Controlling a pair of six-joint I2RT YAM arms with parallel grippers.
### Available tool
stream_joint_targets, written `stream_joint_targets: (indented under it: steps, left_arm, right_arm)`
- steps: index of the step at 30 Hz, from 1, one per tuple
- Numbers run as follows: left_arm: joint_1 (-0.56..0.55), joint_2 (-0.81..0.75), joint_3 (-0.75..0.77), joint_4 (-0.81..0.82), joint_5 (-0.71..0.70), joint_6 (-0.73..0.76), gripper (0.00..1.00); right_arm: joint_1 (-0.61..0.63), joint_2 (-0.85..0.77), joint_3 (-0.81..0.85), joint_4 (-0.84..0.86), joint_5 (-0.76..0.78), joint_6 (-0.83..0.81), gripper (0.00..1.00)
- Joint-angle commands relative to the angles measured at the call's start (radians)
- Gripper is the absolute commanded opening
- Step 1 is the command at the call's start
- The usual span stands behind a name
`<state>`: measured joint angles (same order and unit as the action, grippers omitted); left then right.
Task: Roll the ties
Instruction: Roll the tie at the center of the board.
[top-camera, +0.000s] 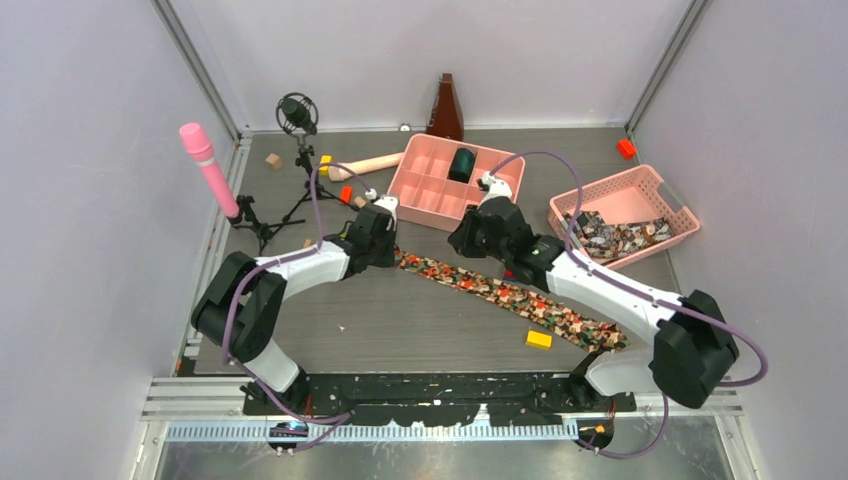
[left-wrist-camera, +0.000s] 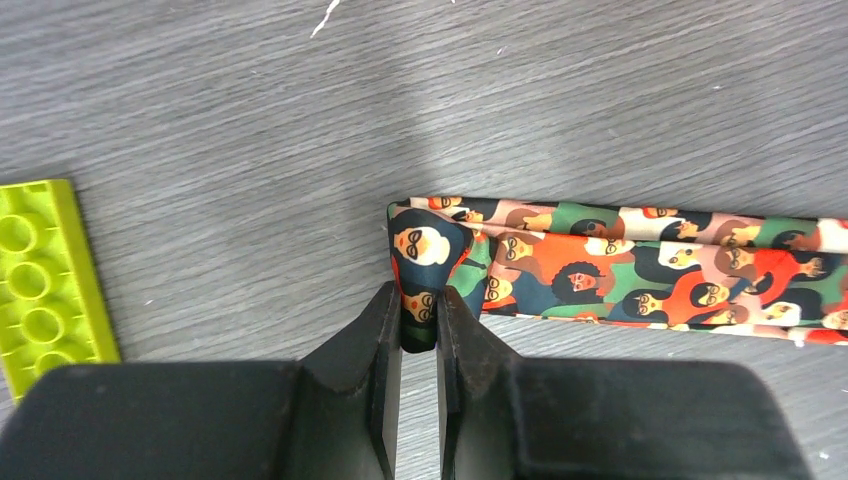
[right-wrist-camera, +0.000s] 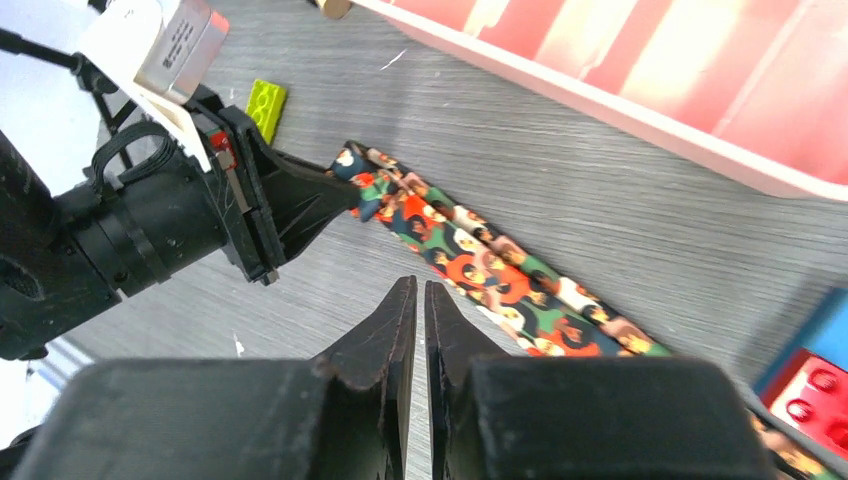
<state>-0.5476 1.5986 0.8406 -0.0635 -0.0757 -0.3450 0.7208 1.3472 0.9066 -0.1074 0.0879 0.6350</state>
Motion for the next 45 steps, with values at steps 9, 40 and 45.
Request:
stream_joint_targets:
  steps: [9, 40, 45]
  left_arm:
    - [-0.143, 0.035, 0.096, -0.147, -0.417, 0.138, 0.00]
    - [-0.420, 0.274, 0.234, -0.235, -0.820, 0.226, 0.26]
    - [-0.425, 0.253, 0.229, -0.241, -0.773, 0.208, 0.41]
  right_arm:
    - [0.001, -0.109, -0.026, -0.091, 0.170, -0.062, 0.15]
    - [0.000, -0.155, -0.061, -0.094, 0.207, -0.046, 0.14]
    - [0.000, -0.154, -0.059, -0.094, 0.203, -0.044, 0.15]
